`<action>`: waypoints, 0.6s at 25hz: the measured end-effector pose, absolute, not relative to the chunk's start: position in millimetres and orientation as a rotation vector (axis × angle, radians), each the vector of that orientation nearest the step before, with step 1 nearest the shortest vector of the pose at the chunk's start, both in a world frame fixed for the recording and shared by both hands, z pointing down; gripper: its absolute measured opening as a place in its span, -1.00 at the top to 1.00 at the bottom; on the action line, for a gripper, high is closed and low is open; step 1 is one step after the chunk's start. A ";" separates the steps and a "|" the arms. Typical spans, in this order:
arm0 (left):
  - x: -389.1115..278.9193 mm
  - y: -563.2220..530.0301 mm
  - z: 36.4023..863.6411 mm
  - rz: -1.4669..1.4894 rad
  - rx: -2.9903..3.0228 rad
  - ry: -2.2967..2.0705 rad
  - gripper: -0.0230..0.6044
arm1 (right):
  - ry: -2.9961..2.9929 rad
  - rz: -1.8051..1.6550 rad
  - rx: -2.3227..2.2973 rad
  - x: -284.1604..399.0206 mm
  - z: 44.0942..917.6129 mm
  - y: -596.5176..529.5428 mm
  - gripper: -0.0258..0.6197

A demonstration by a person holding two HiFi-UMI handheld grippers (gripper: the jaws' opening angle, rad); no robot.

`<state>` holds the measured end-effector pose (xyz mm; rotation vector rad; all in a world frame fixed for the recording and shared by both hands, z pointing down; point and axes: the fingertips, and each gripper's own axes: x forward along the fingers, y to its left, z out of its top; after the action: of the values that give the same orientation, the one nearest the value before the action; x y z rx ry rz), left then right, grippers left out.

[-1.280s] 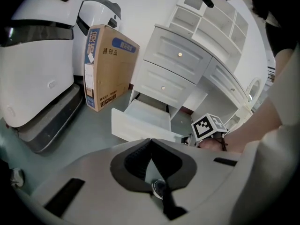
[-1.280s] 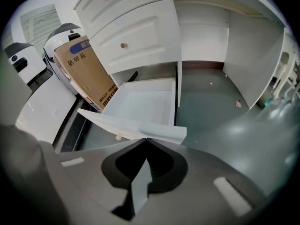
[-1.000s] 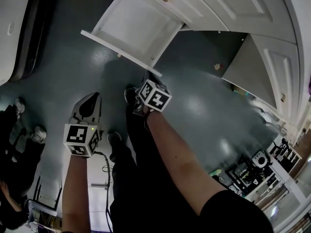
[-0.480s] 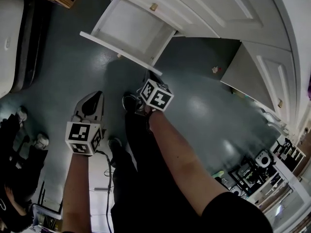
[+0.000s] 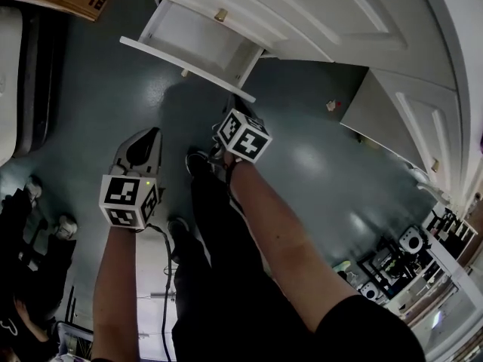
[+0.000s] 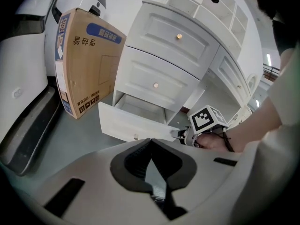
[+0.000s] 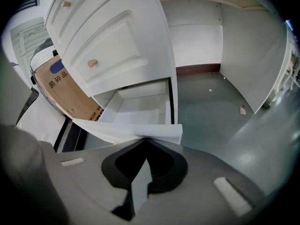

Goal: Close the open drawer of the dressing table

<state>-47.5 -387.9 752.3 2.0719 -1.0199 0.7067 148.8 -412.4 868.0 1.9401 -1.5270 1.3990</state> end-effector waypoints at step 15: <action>-32.3 -422.8 766.8 0.659 2.038 -1.019 0.90 | -1.535 1.220 2.047 191.6 869.0 -474.0 0.91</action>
<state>-32.3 -422.8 766.8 2.0380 -1.0194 0.6586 191.6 -474.0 869.0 2.0471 -1.5354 1.2202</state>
